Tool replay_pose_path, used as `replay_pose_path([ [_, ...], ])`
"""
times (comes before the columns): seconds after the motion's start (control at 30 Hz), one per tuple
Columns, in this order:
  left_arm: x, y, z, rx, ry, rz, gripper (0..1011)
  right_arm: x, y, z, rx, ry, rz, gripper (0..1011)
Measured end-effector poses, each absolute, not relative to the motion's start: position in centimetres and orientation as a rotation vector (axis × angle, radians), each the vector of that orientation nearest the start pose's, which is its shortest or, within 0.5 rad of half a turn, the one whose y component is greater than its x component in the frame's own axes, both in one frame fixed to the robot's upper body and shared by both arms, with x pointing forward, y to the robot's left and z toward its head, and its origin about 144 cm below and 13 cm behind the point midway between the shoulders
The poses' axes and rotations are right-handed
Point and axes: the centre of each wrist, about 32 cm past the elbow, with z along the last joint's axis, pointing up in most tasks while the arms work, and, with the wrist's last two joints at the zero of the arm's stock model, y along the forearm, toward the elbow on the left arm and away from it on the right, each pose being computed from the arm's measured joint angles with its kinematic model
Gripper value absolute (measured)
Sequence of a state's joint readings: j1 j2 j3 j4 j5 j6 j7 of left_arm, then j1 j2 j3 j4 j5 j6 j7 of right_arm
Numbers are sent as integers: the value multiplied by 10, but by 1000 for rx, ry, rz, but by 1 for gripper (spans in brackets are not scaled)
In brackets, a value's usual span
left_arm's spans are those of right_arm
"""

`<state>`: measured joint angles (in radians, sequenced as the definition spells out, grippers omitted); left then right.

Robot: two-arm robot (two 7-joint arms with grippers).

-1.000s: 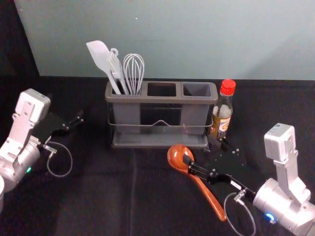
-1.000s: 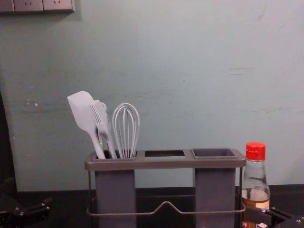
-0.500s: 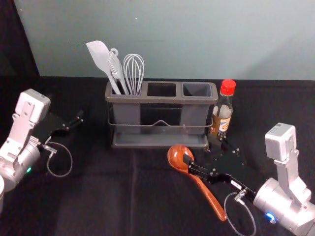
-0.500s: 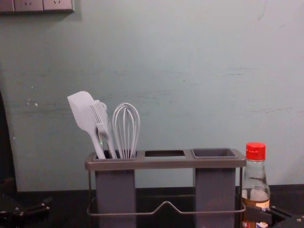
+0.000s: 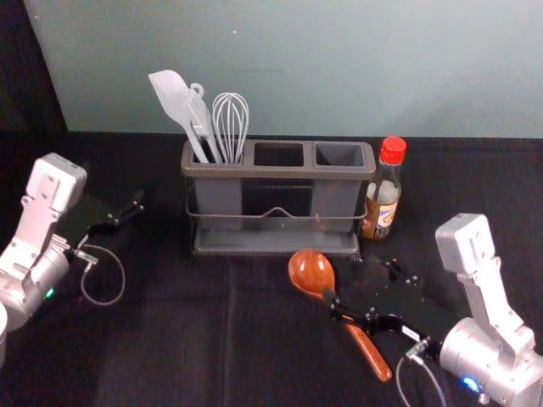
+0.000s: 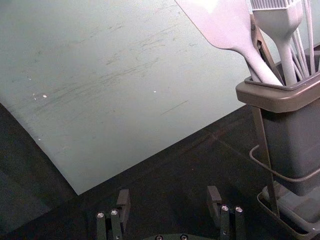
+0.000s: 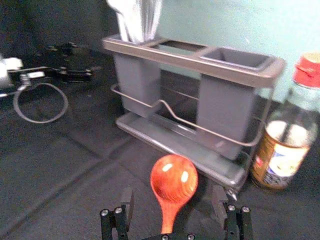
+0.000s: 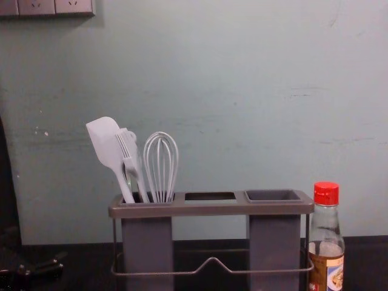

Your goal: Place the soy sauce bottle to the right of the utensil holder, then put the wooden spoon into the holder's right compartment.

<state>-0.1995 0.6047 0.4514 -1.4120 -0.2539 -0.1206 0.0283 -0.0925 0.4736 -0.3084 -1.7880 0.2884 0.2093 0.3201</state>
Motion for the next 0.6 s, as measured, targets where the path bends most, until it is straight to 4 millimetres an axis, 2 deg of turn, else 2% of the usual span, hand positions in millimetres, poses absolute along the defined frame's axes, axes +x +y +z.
replay_pose_path([
  [0.17, 489, 310, 1140, 304, -285, 1248, 1005, 415, -239, 1189, -365, 183, -923, 1002],
  [0.33, 489, 310, 1140, 304, -285, 1248, 1005, 425, -229, 1220, -495, 282, -912, 1000],
  [0.43, 489, 310, 1140, 304, -285, 1248, 1005, 431, -221, 1229, -557, 313, -907, 1000],
  [0.6, 489, 310, 1140, 304, -285, 1248, 1005, 441, -212, 1231, -609, 333, -905, 1000],
])
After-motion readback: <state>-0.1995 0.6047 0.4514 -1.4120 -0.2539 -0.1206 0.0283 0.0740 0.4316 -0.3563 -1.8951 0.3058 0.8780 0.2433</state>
